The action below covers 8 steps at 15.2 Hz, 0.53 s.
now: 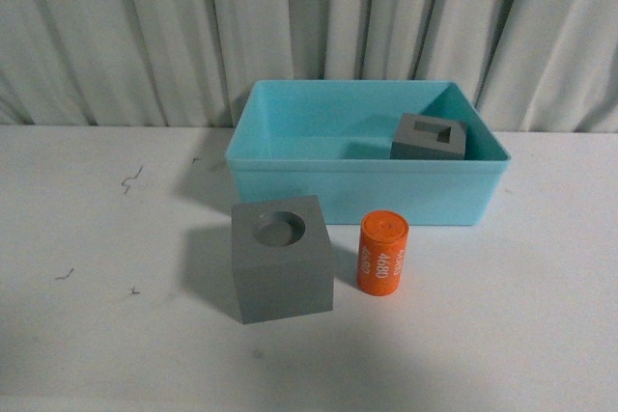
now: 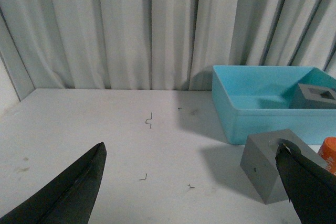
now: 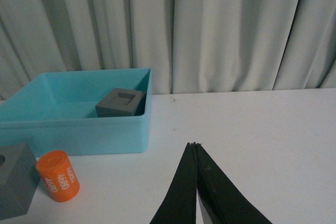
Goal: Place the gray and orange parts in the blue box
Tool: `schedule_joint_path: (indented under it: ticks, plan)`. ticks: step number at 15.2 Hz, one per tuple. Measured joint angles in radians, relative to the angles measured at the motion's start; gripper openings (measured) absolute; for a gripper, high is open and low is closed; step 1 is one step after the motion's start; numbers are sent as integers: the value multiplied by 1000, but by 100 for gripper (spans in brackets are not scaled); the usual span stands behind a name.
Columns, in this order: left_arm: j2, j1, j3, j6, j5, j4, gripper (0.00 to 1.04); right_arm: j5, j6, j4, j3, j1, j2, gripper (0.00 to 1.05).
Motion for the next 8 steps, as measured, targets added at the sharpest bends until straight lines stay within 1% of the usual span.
schedule_joint_path:
  ticks: [8]
  plan:
    - [0,0,0,0,0,0,98,0,0,-275,-1,0,-287,2]
